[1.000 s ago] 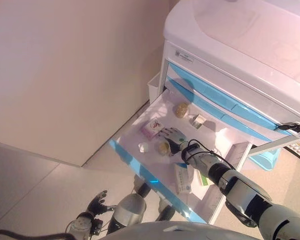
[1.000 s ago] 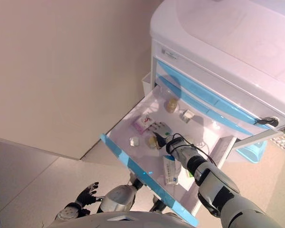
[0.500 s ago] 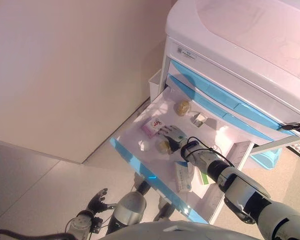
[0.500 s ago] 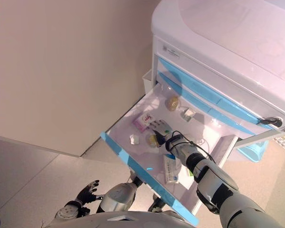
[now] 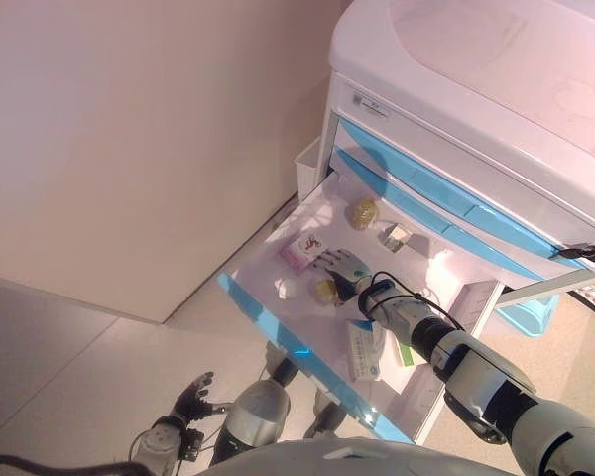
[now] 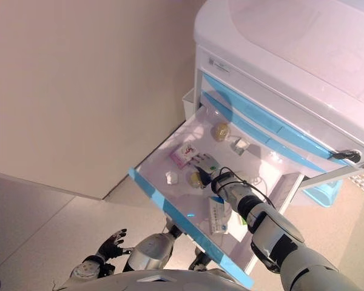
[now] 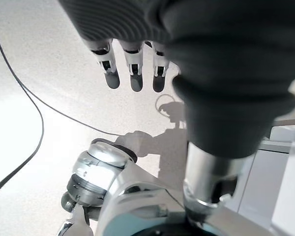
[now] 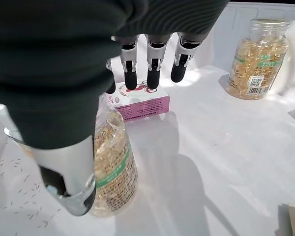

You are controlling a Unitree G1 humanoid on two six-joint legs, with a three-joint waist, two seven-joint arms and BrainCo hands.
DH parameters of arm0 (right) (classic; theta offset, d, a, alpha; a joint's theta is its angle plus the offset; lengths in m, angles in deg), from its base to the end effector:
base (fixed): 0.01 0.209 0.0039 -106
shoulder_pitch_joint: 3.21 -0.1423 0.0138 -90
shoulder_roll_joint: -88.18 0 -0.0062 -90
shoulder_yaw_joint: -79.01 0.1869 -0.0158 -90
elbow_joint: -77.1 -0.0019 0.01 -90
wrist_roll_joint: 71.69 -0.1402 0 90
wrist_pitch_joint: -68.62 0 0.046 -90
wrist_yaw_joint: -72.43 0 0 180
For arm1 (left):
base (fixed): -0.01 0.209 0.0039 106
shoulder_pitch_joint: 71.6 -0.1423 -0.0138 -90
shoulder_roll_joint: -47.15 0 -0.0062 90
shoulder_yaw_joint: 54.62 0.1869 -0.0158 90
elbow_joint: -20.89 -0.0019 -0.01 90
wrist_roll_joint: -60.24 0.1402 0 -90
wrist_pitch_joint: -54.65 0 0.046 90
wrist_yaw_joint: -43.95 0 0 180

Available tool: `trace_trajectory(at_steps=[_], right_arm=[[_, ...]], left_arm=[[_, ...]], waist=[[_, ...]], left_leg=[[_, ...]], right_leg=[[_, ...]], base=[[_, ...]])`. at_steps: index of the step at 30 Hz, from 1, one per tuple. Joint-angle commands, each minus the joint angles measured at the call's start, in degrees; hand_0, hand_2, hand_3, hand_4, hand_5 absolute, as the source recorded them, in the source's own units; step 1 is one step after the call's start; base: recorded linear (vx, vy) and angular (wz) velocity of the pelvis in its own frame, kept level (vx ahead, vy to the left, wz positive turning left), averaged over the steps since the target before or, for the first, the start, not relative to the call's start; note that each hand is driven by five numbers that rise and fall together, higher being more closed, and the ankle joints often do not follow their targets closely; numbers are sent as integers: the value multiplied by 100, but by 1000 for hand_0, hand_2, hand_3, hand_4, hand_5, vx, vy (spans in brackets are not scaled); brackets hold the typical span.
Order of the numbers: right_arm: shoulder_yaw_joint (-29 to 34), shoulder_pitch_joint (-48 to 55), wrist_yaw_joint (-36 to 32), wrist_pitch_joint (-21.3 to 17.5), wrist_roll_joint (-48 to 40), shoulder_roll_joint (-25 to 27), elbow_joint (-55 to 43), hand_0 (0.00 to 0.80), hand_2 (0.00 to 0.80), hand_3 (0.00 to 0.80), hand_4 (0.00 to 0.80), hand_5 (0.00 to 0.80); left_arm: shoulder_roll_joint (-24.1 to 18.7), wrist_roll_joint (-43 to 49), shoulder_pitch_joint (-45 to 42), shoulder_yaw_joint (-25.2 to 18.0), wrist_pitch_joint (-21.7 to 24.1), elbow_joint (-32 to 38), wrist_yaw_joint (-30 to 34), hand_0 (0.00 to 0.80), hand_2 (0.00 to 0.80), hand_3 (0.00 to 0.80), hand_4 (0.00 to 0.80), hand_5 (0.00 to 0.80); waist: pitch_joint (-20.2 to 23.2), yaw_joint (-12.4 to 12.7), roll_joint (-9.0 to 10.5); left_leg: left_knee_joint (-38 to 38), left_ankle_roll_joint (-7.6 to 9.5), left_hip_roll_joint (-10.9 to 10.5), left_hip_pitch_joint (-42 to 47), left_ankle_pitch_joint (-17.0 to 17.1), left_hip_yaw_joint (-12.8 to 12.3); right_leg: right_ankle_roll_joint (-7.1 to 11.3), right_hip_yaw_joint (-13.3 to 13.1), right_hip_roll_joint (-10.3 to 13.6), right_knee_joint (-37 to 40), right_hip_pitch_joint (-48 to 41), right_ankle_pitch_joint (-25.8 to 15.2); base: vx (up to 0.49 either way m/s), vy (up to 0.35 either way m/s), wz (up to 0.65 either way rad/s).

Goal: Open the drawer and pick up the medicine

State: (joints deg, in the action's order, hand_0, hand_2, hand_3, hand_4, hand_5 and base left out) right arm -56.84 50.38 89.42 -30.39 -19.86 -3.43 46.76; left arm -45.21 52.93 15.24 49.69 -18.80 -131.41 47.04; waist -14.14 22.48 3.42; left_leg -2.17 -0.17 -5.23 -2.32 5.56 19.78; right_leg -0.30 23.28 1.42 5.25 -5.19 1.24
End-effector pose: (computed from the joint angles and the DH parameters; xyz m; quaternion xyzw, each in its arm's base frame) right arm 0.2751 -0.1272 -0.0138 -0.7086 -0.0639 0.2770 0.6458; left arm 0.0856 0.2365 -0.1059 0.1310 0.4265 -0.0322 0.8943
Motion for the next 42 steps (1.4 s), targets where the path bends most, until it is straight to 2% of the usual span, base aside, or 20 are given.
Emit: trace_trajectory(at_steps=[1,21,22,24,26,27,42], right_arm=[[-202,-215,19,-127,-35,-137,-49,0,0,0,0,0],[-273,-197,-149,-271,-64,-197,-5,0,0,0,0,0],[-273,-203,-156,-281,-66,-196,4,116,116,116,116,116],[-276,-195,-164,-288,-55,-206,3,483,483,483,483,483],[-281,-197,-170,-283,-47,-219,6,731,731,731,731,731],[-281,-195,-168,-284,-39,-224,6,800,800,800,800,800],[-285,-125,-150,-261,-34,-231,-36,800,800,800,800,800]], left_arm=[[-99,-105,87,225,118,-34,-12,0,0,0,0,0],[-154,-47,118,190,46,43,8,0,0,0,0,0],[-157,-54,124,194,45,43,5,0,0,0,0,0],[-157,-56,117,195,41,54,1,0,0,0,0,0],[-167,-45,129,183,36,55,14,0,0,0,0,0],[-167,-41,130,178,28,59,14,0,0,0,0,0],[-160,27,94,140,16,39,0,0,0,0,0,0]], waist=[[67,159,-10],[52,191,49],[46,193,50],[46,197,53],[36,203,53],[36,205,56],[53,210,85]], left_leg=[[-111,39,-234,-25,-277,-2],[-122,45,-235,-24,-280,-3],[-119,44,-234,-26,-280,-4],[-123,45,-230,-22,-277,-6],[-125,46,-227,-19,-276,-3],[-126,46,-226,-17,-275,-1],[-127,50,-227,26,-280,20]], right_leg=[[160,-18,34,-758,41,332],[185,-32,35,-741,45,306],[185,-30,35,-743,45,306],[186,-29,34,-741,42,304],[184,-24,32,-741,39,303],[184,-22,31,-741,38,302],[194,-22,29,-754,11,301]], base=[[0,0,0],[0,0,0],[0,0,0],[0,0,0],[0,0,0],[0,0,0],[0,0,0]])
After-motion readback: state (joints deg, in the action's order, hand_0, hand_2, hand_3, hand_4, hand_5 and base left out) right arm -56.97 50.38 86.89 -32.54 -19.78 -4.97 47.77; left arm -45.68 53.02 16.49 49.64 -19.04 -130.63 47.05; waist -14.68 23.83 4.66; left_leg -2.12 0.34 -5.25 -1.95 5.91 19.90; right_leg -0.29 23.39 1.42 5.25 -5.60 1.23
